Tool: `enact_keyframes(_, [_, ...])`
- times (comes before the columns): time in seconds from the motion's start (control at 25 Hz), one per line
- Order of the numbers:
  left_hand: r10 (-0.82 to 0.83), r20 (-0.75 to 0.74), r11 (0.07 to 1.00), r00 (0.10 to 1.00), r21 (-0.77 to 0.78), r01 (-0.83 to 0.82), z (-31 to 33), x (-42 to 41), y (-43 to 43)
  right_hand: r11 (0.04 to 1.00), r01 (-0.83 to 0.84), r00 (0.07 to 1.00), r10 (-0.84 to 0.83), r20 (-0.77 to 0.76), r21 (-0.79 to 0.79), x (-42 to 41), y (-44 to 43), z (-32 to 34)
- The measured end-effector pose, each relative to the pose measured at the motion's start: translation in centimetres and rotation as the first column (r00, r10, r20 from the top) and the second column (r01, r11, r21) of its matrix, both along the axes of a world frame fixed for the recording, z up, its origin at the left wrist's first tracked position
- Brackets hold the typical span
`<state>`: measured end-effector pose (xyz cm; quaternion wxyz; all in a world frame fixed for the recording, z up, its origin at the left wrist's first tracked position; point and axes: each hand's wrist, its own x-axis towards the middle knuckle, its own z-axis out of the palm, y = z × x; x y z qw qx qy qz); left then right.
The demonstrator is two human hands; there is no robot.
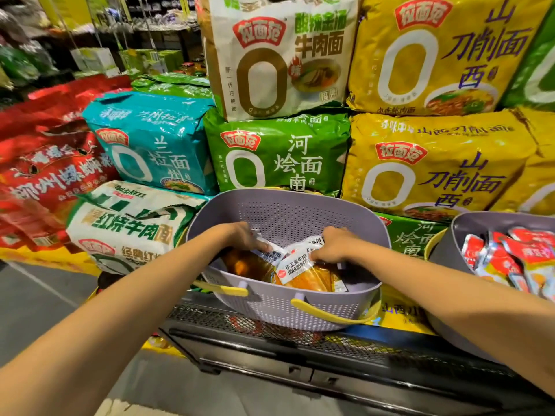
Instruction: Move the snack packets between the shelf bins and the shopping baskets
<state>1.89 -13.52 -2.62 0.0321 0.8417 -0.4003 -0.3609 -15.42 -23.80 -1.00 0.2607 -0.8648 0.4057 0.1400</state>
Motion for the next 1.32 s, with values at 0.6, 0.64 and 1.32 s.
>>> enact_keyframes(0.6, [0.073,0.376,0.629,0.924,-0.736,0.25,8.1,-5.7,11.5,0.896,0.032,0.716,0.289,0.635,-0.443,-4.4,9.1,5.5])
enact_keyframes(0.64, [0.086,0.373,0.564,0.924,-0.783,0.263,7.8,-6.4,13.3,0.893,0.084,0.671,0.277,0.688,-0.441,-5.2,11.2,5.4])
enact_keyframes(1.32, [-0.332,-0.239,0.884,0.912,-0.417,0.212,-15.0,-23.3,33.4,0.727,0.65,0.627,-0.677,0.384,0.22,-27.6,40.9,-15.4])
